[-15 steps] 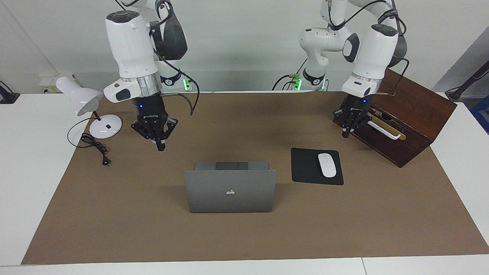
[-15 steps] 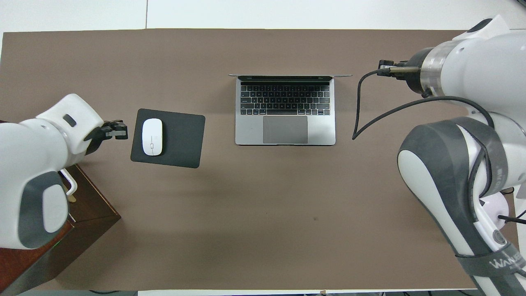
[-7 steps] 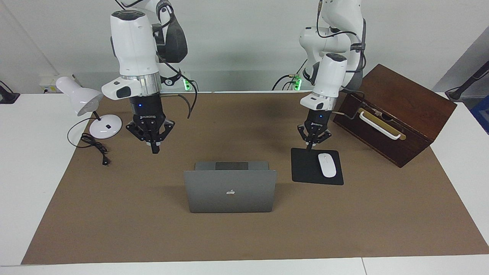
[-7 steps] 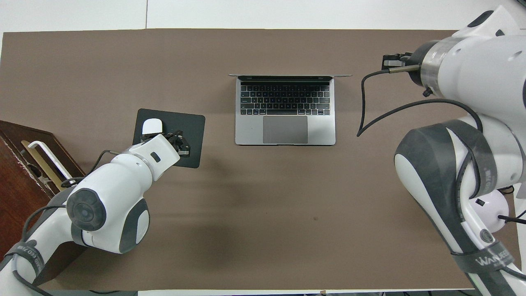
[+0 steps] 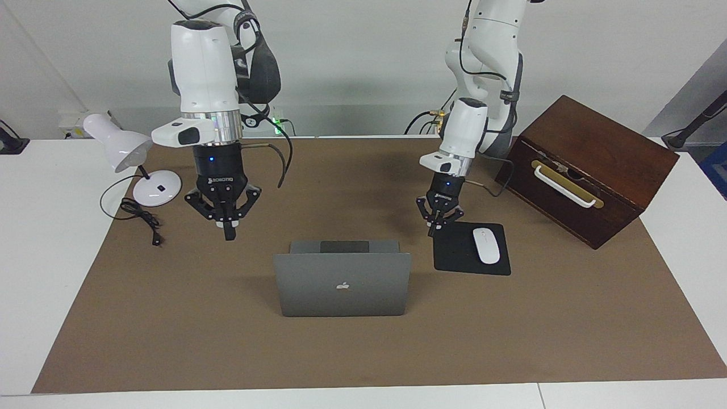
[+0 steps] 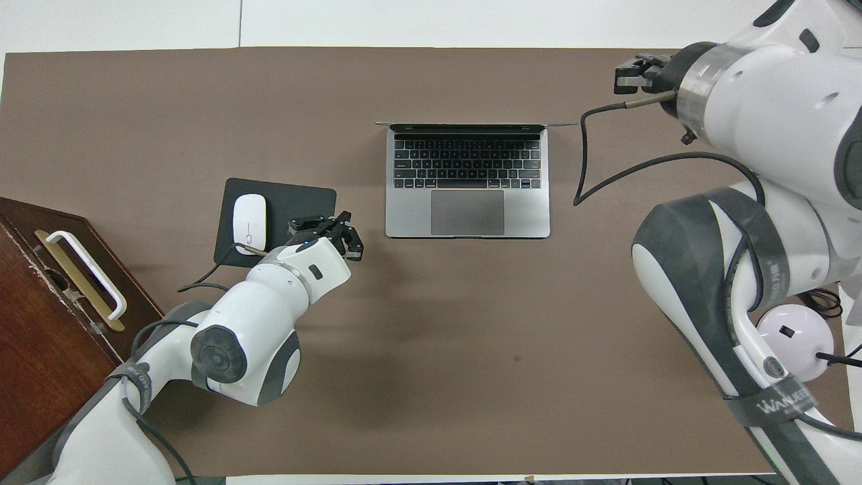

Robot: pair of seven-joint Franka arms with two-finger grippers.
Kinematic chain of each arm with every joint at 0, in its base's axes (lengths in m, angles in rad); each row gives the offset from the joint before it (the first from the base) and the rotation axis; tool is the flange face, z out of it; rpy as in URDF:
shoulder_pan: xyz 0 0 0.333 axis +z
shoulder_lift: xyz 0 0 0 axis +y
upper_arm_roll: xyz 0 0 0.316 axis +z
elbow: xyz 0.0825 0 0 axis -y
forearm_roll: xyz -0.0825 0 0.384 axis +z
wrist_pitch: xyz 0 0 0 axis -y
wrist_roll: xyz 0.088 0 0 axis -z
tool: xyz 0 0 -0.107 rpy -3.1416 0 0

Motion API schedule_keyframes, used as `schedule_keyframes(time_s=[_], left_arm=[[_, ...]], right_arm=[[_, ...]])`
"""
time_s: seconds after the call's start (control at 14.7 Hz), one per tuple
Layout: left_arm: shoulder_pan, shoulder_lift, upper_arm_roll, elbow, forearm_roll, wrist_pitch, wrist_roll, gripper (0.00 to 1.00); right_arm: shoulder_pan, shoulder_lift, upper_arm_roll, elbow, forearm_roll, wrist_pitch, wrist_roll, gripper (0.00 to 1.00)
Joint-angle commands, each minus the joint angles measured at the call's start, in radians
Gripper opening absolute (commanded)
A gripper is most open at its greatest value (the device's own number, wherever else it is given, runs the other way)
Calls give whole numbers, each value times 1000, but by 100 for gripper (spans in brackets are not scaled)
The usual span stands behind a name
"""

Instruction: Close laptop with both arms

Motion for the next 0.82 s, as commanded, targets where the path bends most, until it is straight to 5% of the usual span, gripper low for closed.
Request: schedule_keyframes(time_s=[0.0, 0.27, 0.48, 0.75], left_arm=[[-59, 92, 17, 66, -16, 75, 23, 0], [-127, 160, 19, 86, -54, 152, 21, 0], [-150, 178, 19, 88, -70, 163, 23, 0], [-181, 221, 20, 89, -70, 171, 23, 0]], right_arm=[[1, 74, 48, 70, -28, 19, 96, 0], [105, 127, 41, 126, -137, 4, 264, 0], [284, 136, -114, 153, -134, -22, 344, 0], [314, 153, -130, 173, -130, -19, 366, 0]])
